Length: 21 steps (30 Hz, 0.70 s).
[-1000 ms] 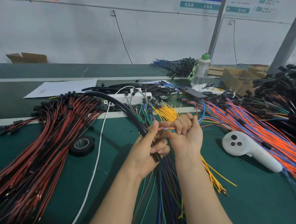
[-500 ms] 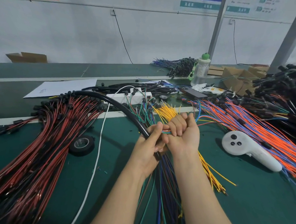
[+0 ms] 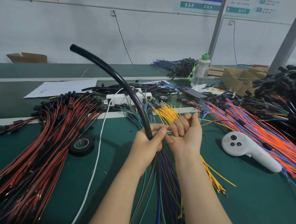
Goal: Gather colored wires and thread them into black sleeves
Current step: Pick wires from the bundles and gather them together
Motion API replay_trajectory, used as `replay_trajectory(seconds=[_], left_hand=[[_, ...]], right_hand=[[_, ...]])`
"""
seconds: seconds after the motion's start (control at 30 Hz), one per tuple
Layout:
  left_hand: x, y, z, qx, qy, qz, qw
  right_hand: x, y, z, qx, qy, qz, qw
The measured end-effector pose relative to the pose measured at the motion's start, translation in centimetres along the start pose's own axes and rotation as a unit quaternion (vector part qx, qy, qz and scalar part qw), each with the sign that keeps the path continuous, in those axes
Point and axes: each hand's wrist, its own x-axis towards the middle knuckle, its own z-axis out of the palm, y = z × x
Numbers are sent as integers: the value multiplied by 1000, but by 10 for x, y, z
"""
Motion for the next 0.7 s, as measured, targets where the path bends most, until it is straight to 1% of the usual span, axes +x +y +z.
replay_trajectory(seconds=[0.07,0.17,0.23,0.37,0.5,0.57,0.7], left_hand=[[0,0,0,14,1,-3,1000],[-1,1,0,-29,-3,-36,999],[-2,0,-2,-27,-10,-55,998],[-3,-1,-4,30,-23,-53,998],[-1,-4,-2,136,1,-28,990],[0,-6,-1,161,11,-28,986],[-1,-6,2,110,16,-50,993]], right_hand=[[0,0,0,-21,-11,1,1000],[1,-1,-1,10,-22,-1,1000],[1,-2,-3,28,-26,-8,999],[2,-4,-4,-2,-33,-25,999],[1,-3,-4,-24,-28,-46,998],[1,-2,-4,-30,-25,-57,998],[1,0,-4,-51,-33,-44,997]])
